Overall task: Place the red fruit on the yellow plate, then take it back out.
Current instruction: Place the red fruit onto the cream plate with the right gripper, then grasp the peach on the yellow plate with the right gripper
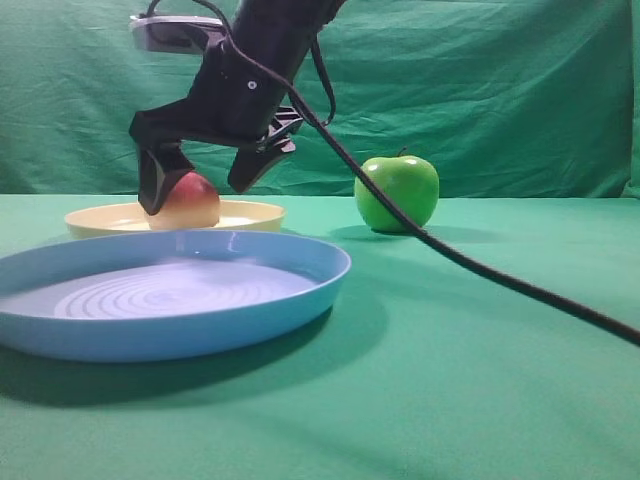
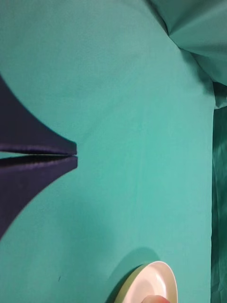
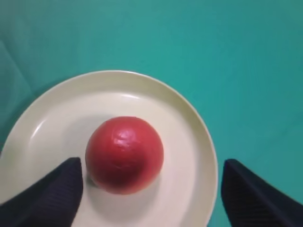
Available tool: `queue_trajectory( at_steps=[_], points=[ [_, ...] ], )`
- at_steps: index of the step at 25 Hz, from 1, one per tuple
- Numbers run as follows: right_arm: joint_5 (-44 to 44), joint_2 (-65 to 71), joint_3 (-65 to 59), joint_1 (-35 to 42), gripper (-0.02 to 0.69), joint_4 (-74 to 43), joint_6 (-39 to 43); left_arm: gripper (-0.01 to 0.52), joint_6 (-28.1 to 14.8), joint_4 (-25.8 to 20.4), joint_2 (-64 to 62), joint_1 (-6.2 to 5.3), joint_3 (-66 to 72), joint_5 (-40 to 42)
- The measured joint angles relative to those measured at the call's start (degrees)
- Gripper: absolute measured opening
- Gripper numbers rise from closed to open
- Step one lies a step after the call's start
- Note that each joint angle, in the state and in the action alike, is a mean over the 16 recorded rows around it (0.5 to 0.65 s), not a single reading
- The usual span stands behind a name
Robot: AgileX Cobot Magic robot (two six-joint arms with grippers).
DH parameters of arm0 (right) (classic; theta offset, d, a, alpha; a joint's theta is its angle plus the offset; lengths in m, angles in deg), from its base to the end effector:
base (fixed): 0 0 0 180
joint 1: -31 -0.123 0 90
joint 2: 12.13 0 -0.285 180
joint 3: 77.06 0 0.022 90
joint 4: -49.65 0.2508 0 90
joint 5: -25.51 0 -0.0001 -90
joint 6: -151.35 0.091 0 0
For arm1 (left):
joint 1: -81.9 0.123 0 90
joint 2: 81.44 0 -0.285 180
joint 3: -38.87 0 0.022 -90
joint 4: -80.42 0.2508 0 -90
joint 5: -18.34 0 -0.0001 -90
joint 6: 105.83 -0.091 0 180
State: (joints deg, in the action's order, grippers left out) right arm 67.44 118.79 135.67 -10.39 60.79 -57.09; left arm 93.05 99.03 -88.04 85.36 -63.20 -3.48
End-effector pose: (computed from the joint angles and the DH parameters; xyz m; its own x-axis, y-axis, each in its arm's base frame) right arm 0.3647 0.3371 0.2556 -0.2894 -0.7094 -0.6427 -0.8710 0.4736 -0.1306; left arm 0.0508 0.0139 0.1776 -0.2588 -0.0420 -0.9650 -0.1811 0.9835 0.0057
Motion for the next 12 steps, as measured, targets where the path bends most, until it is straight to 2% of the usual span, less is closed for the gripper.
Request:
queue_trajectory(
  at_steps=[7, 12],
  points=[
    [11.9, -9.7, 1.5, 2.2, 0.133, -0.5, 3.5, 0.000, 0.0, 0.0, 0.0, 0.00, 0.0, 0.0],
    [18.6, -16.6, 1.6, 3.1, 0.017, -0.6, 7.4, 0.000, 0.0, 0.0, 0.0, 0.00, 0.0, 0.0]
  ],
)
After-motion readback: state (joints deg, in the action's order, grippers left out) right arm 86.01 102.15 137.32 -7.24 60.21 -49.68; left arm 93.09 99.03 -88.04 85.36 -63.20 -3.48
